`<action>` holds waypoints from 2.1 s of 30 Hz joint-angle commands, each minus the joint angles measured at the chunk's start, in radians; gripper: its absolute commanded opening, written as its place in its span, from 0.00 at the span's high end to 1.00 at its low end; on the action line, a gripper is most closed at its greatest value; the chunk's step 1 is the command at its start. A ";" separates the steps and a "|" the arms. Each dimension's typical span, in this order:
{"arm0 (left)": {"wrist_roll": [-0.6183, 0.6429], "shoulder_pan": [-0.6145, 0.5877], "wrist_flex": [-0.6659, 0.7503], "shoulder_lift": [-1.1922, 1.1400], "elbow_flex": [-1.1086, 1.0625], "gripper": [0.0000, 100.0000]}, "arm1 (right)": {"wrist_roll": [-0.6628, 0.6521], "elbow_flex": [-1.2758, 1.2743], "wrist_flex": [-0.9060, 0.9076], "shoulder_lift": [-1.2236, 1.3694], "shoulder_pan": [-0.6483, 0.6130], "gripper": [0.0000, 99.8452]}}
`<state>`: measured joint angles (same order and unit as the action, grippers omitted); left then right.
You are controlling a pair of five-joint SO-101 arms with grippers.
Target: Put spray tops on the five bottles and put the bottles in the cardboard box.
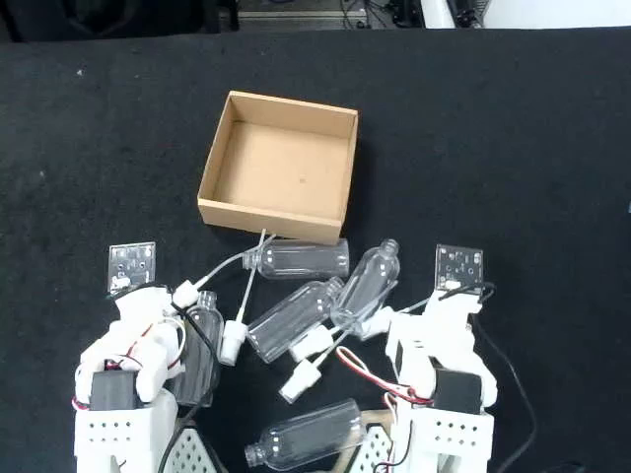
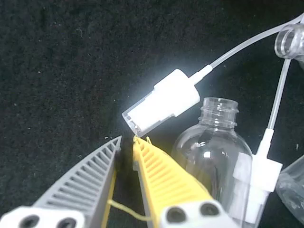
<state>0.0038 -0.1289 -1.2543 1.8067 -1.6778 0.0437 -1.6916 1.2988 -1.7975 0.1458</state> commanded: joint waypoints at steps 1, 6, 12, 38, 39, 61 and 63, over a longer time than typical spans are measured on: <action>0.002 -0.007 -0.021 0.015 -0.022 0.97 | 0.008 0.008 0.006 -0.097 -0.012 0.99; 0.002 -0.007 -0.021 0.015 -0.022 0.97 | 0.008 0.008 0.006 -0.097 -0.012 0.99; 0.002 -0.007 -0.021 0.015 -0.022 0.97 | 0.008 0.008 0.006 -0.097 -0.012 0.99; 0.002 -0.007 -0.021 0.015 -0.022 0.97 | 0.008 0.008 0.006 -0.097 -0.014 0.99; 0.002 -0.007 -0.021 0.015 -0.022 0.97 | 0.008 0.008 0.006 -0.097 -0.017 0.99; 0.002 -0.002 -0.021 0.015 -0.022 0.97 | -0.416 0.317 -0.285 -0.096 0.118 0.99; -0.003 -0.010 -0.021 0.015 -0.022 0.97 | -0.423 0.383 -0.238 -0.096 0.118 0.99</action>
<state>0.0038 -0.1289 -1.2543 1.8067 -1.6778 -0.3445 -1.4461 1.0303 -1.7975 0.2440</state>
